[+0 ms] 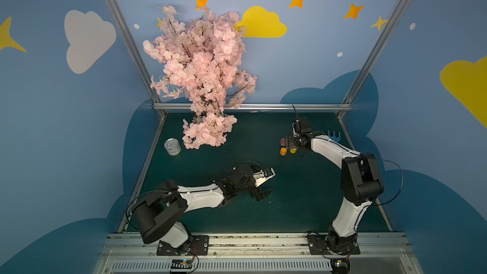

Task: Close the paint jar lid
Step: Place the paint jar at the center of the board, then reset both arms

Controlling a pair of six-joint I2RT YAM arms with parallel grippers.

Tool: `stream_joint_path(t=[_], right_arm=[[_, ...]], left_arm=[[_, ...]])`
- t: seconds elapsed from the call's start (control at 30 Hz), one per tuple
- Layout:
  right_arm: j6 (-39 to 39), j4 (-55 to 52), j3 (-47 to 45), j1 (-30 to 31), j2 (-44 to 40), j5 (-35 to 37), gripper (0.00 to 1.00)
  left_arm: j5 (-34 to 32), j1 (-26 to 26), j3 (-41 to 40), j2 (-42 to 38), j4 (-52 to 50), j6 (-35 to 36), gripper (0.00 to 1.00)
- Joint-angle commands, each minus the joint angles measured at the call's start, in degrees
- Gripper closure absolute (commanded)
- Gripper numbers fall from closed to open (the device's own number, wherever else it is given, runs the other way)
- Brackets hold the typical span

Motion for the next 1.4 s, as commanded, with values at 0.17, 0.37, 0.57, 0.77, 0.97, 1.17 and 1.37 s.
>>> stream_joint_path(t=[0.17,0.37,0.57,0.77,0.97,1.17,1.37], right_arm=[[-2.9,1.0,-7.9,3.3,-20.4,3.2,0.15],[-5.0,9.4,-27.1,4.9,-43.2,-3.7,0.15],[2.4,6.6,-45.4,-0.7,-68.6,0.4,0.11],[4.9,10.4,-62.2,-2.6,-89.9,9.6,0.05],[-0.5,21.4,-66.1,-5.1,-89.6,9.9,0.03],[-0.6,23.1,-61.2,-10.9,-70.9,1.3,0.03],[-2.8,30.1,-61.0,-11.2,-59.8,4.1,0.03]], left_arm=[[1.0,-0.1,0.0,-0.2,-1.0,1.1,0.0],[0.0,-0.1,-2.2,-3.1,0.7,1.7,0.0],[-4.1,-0.1,-9.1,-17.2,0.3,3.6,0.0],[-26.3,-0.2,-13.7,-45.5,-16.4,-3.6,0.0],[-51.3,1.0,-24.7,-73.3,-25.4,-9.6,0.0],[-52.5,7.5,-29.8,-85.2,-25.8,-8.5,0.0],[-44.3,22.6,-32.9,-66.9,-11.9,-12.5,0.0]])
